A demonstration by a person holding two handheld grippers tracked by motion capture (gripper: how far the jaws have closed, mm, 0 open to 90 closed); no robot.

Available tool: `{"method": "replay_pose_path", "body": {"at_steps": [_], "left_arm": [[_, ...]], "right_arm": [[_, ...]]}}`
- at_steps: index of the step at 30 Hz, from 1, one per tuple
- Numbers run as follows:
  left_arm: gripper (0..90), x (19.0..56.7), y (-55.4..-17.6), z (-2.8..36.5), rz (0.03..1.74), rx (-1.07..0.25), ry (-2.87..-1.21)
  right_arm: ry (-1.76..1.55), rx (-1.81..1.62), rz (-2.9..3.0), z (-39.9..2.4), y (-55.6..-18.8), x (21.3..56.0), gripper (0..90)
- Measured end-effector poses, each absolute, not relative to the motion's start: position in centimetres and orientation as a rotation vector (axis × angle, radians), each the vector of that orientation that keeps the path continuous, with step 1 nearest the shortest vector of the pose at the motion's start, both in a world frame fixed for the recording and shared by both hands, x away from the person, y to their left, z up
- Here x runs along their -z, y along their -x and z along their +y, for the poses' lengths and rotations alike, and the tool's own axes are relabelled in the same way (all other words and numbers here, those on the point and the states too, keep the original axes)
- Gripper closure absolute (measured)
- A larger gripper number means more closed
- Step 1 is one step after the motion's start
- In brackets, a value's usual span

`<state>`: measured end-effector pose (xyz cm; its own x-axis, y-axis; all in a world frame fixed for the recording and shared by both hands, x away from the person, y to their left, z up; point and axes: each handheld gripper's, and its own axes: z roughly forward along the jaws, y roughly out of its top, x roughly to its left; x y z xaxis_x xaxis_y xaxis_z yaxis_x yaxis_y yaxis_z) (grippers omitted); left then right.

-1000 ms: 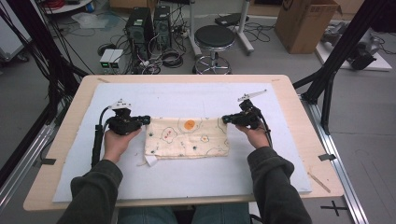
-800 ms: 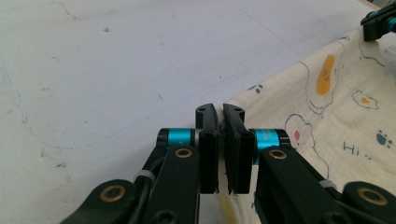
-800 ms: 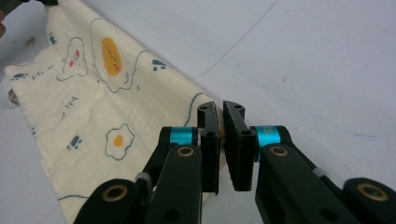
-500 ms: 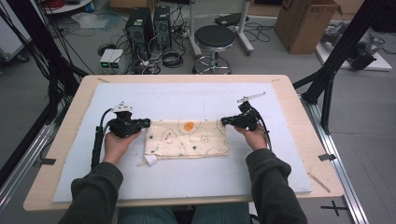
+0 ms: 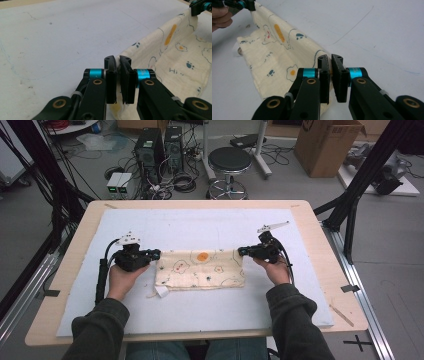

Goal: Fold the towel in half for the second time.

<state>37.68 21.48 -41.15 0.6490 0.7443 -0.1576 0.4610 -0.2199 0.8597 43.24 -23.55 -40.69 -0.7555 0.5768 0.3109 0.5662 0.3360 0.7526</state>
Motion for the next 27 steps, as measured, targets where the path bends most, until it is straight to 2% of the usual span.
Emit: {"method": "replay_pose_path", "body": {"at_steps": [8, 27], "left_arm": [[83.6, 42.0, -36.5, 21.8, 0.945, -0.358, -1.848], [82.6, 42.3, -34.0, 21.8, 0.865, -0.366, -1.921]], "right_arm": [[-1.076, -1.444, 2.576, -23.6, -42.3, 41.0, 85.0], [-1.015, -1.466, 2.603, -23.9, -39.6, 42.0, 85.0]]}}
